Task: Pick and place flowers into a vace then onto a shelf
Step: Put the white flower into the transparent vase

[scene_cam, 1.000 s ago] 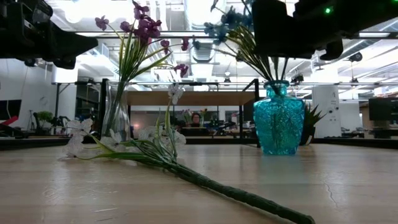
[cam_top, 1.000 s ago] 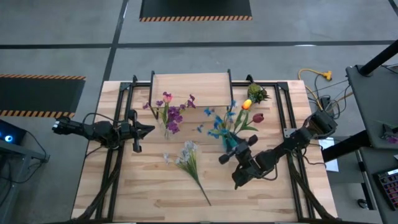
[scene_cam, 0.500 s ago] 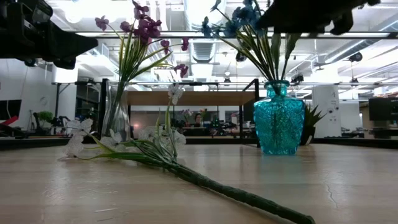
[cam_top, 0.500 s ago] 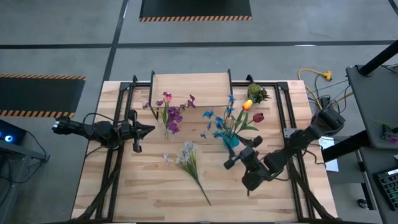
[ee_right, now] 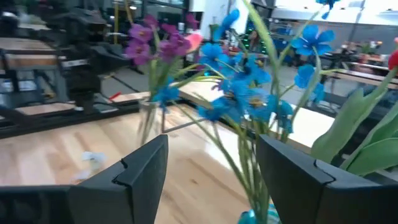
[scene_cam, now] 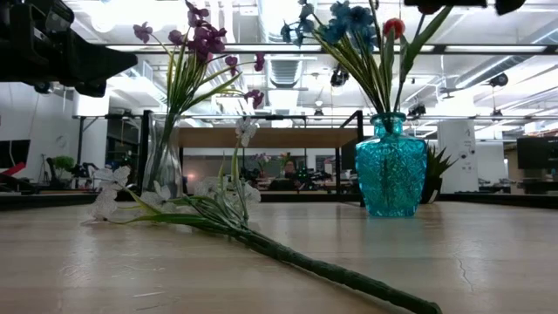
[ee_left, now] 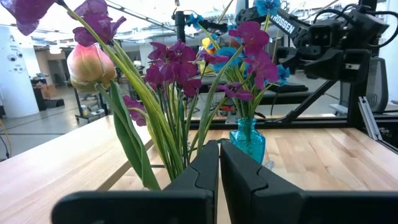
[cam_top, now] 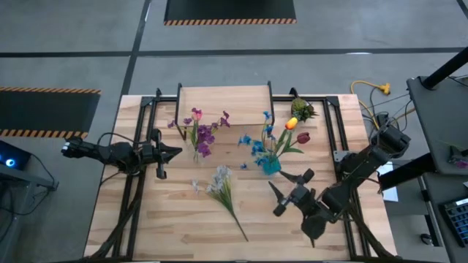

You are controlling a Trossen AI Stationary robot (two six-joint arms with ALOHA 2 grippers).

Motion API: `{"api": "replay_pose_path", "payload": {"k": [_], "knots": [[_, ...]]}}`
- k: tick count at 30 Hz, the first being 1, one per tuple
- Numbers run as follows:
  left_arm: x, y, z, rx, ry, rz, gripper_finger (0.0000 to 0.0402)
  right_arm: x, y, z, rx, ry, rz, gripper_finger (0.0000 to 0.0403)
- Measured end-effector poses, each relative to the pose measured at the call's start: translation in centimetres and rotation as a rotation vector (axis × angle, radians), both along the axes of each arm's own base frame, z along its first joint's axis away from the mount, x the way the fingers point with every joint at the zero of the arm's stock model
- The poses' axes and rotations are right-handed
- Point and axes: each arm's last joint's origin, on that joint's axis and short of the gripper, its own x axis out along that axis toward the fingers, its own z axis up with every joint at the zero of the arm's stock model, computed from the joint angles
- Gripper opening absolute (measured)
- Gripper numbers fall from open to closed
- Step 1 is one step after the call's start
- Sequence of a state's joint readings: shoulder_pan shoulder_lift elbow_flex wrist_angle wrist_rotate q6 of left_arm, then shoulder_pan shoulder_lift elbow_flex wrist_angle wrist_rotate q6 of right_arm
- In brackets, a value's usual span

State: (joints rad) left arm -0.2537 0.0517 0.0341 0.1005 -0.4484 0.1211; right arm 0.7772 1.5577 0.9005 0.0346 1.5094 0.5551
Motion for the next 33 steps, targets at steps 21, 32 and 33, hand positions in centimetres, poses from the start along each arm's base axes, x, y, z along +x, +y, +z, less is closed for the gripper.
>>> {"api": "replay_pose_path", "payload": {"k": [21,32,33], "knots": [[0.0,0.0,0.0,-0.001,0.000,-0.001,0.0000,0.2,4.7,0.9,0.141,0.239,0.560,0.0227],[0.0,0.0,0.0,-0.012,-0.007,-0.001,0.0000,0.4,3.7,0.2,0.285,0.381,0.979,0.0163],[0.0,0.0,0.0,-0.012,-0.007,-0.001,0.0000,0.5,3.2,0.1,0.288,0.387,1.014,0.0156]]}}
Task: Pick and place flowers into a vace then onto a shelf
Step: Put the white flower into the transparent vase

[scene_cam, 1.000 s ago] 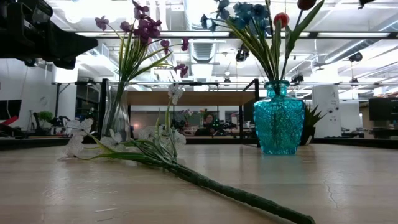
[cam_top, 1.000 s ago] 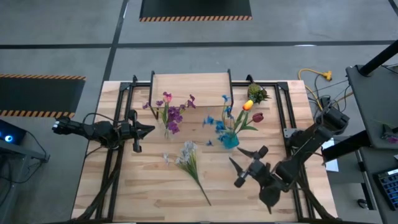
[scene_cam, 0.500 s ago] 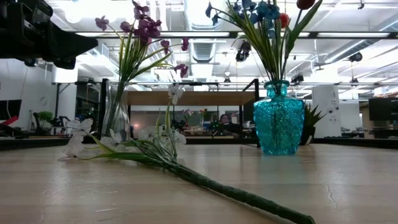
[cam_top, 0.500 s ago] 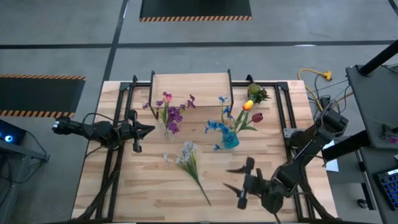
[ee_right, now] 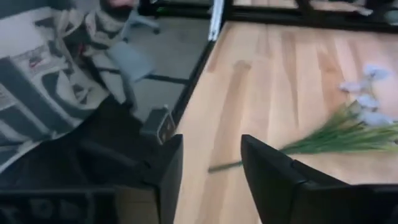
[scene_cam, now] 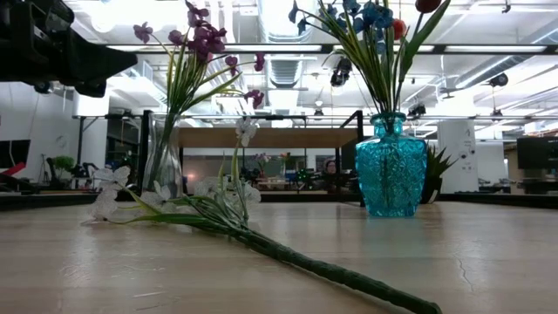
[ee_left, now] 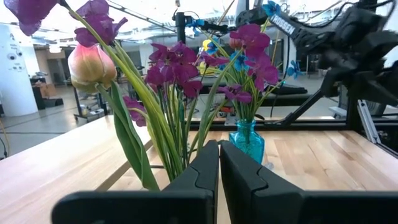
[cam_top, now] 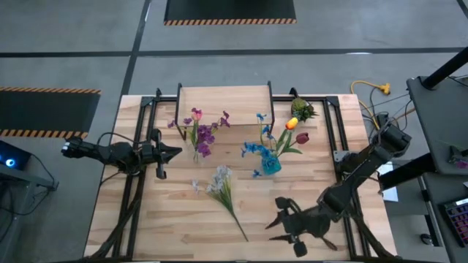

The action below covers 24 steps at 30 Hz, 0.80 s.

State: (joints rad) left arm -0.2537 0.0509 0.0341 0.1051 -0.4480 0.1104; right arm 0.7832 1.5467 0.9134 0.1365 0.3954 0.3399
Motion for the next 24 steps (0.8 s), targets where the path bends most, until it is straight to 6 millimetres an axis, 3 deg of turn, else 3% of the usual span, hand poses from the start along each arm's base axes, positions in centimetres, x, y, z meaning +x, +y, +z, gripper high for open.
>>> {"api": "replay_pose_path", "payload": {"k": [4,9,17,24], "knots": [[0.0,0.0,0.0,-0.001,-0.003,0.000,0.0000,-0.2,-3.1,-0.9,0.011,0.032,0.042,0.0128],[0.0,0.0,0.1,-0.003,-0.009,0.000,0.0000,-2.8,-7.4,-2.0,0.035,0.018,0.021,0.0106],[-0.1,0.0,0.4,-0.013,-0.046,0.000,0.0000,-8.5,-12.2,-4.2,0.103,-0.309,0.017,0.0100],[-0.1,0.0,0.5,-0.013,-0.049,0.001,0.0000,-10.0,-15.9,-5.0,0.133,-0.391,-0.006,0.0100]]}}
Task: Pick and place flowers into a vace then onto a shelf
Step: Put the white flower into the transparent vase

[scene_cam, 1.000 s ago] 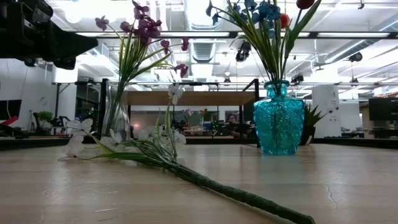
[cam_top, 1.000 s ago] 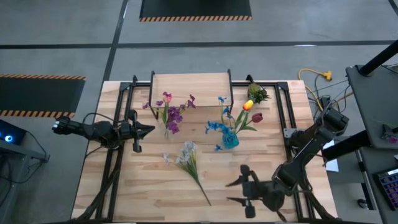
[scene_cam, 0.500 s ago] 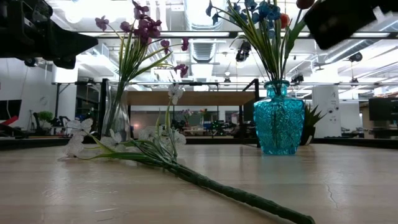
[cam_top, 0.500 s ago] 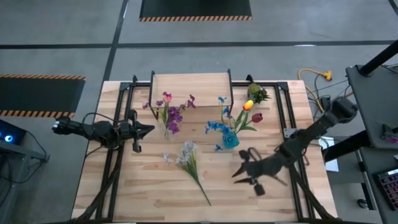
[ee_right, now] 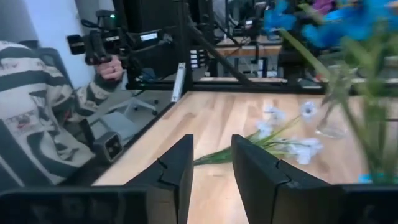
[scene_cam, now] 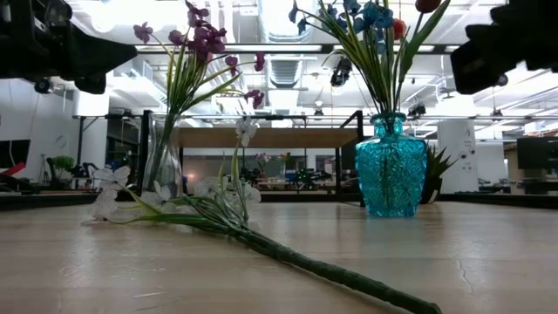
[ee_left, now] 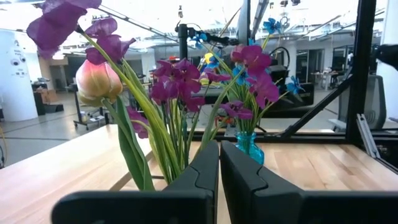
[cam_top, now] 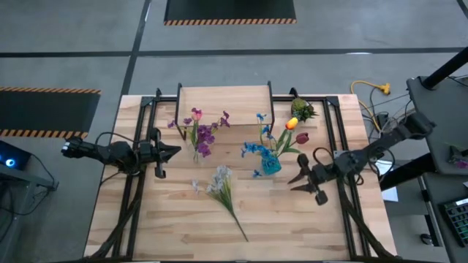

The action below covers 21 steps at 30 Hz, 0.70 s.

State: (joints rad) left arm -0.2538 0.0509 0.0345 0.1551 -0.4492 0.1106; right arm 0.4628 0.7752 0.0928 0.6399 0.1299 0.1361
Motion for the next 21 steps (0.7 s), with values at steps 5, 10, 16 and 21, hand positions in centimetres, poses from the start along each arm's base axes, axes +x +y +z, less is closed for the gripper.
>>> {"api": "replay_pose_path", "payload": {"k": [5,10,16,21], "knots": [[0.0,0.0,0.1,0.001,-0.005,0.004,0.0000,-0.8,-1.7,-0.7,-0.057,-0.020,-0.062,0.0100],[0.0,0.0,0.1,0.001,-0.005,0.006,0.0000,-1.6,-2.8,-0.7,-0.088,-0.052,-0.147,0.0099],[0.0,0.1,0.0,-0.004,-0.003,0.046,0.0000,-2.6,-3.5,-0.2,-0.122,-0.098,-0.177,0.0078],[0.0,0.2,0.0,-0.005,-0.003,0.054,0.0000,-3.3,-3.7,-0.4,-0.109,-0.102,-0.184,0.0049]]}}
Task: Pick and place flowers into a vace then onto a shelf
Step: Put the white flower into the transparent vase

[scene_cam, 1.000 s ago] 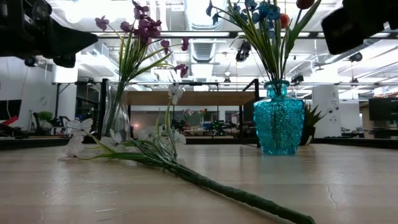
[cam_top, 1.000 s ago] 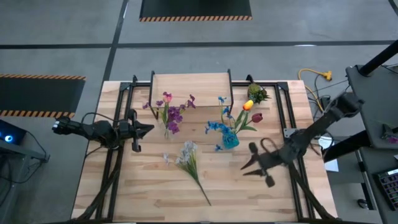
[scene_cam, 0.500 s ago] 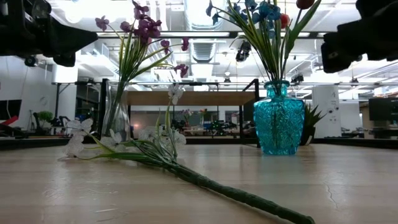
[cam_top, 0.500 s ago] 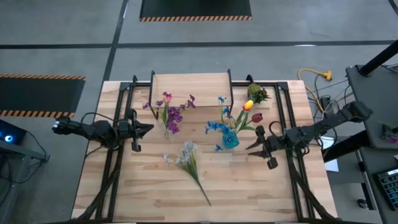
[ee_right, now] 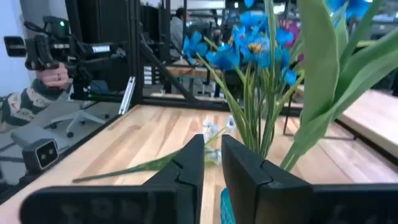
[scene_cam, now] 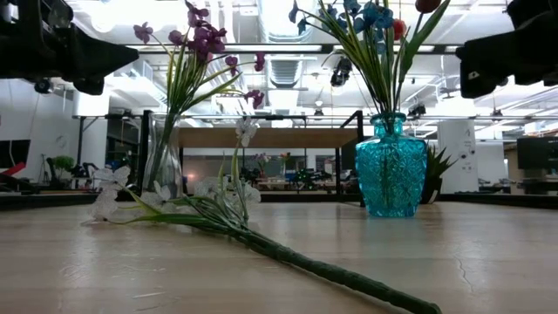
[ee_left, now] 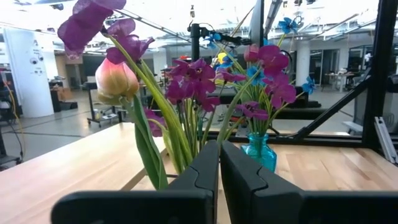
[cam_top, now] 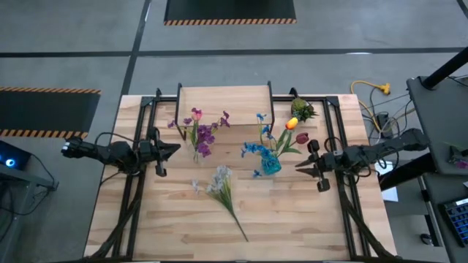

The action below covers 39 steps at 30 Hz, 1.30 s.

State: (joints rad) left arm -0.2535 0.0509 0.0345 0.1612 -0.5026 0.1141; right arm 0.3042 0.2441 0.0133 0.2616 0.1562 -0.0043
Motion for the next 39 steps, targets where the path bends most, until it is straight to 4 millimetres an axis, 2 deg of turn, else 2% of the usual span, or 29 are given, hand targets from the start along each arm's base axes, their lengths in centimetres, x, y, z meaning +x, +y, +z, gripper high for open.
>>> {"api": "replay_pose_path", "payload": {"k": [7,14,17,22,26,31,35,39], "knots": [[0.0,0.0,0.0,-0.037,-0.008,-0.006,0.0000,-0.5,-0.1,-0.3,-0.051,0.007,0.000,0.0013],[0.0,0.0,0.1,-0.115,-0.038,-0.017,0.0010,-0.5,-0.1,-0.4,-0.039,0.021,0.000,0.0009],[0.0,0.0,0.1,-0.127,-0.046,-0.020,0.0053,-0.5,-0.1,-0.5,-0.051,0.024,0.000,0.0009],[-0.1,0.0,0.5,-0.217,-0.110,-0.035,0.0164,-0.4,-0.1,-0.6,-0.089,0.028,-0.001,0.0009],[-0.3,-0.1,1.5,-0.286,-0.222,-0.098,0.0231,-0.5,-0.1,-0.4,-0.130,0.010,-0.002,0.0009],[0.0,-0.3,3.4,-0.297,-0.224,-0.165,0.0254,-0.5,-0.1,-0.7,-0.112,0.039,-0.001,0.0008],[1.4,-0.7,5.6,-0.284,-0.144,-0.159,0.0255,-0.5,-0.2,-1.2,-0.116,0.091,0.001,0.0009],[3.2,-1.8,8.2,-0.286,0.099,-0.220,0.0255,-0.5,-0.2,-1.2,-0.112,0.090,0.000,0.0008]]}}
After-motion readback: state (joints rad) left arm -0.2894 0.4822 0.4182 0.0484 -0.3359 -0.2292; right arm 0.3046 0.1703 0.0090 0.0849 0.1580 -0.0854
